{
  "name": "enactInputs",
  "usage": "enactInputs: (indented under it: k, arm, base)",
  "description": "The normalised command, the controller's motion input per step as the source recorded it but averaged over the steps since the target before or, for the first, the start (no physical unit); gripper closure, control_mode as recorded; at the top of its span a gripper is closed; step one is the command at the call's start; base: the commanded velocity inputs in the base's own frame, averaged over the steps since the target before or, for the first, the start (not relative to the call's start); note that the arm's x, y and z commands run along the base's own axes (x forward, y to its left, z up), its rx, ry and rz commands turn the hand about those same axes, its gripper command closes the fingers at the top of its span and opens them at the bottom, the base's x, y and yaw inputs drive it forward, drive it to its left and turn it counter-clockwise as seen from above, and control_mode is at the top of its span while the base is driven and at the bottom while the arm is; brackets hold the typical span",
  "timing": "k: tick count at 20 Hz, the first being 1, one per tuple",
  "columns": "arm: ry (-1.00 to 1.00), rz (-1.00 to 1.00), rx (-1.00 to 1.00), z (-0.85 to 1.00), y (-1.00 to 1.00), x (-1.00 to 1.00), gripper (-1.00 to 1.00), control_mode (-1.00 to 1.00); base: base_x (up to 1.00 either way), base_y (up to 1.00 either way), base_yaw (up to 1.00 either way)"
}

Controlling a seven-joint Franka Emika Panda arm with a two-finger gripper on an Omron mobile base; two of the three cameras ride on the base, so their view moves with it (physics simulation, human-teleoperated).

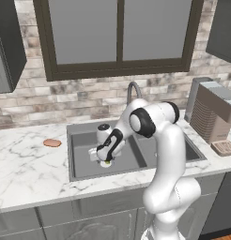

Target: Turn on the sink faucet. Then move the lemon wedge from the counter to the sink. Turn off the sink. Move the vegetable from the sink to the pot next to the stove. Finally move the pot to the rear left burner.

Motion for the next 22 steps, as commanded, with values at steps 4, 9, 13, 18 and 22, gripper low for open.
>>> enactInputs:
  k: [4, 9, 13, 18, 22]
  arm:
    - [0.0, 0.0, 0.0, -0.22, -0.01, 0.12, -1.0, -1.0]
    - [0.0, 0.0, 0.0, -0.27, -0.03, 0.15, -1.0, -1.0]
    - [0.0, 0.0, 0.0, -0.43, 0.0, 0.03, -1.0, -1.0]
    - [-0.01, 0.0, 0.0, -0.43, 0.0, 0.03, 1.0, -1.0]
    - [0.0, 0.0, 0.0, -0.24, 0.0, 0.0, 1.0, -1.0]
  base:
    - [0.0, 0.0, 0.0]
    - [0.0, 0.0, 0.0]
    - [0.0, 0.0, 0.0]
    - [0.0, 0.0, 0.0]
    - [0.0, 0.0, 0.0]
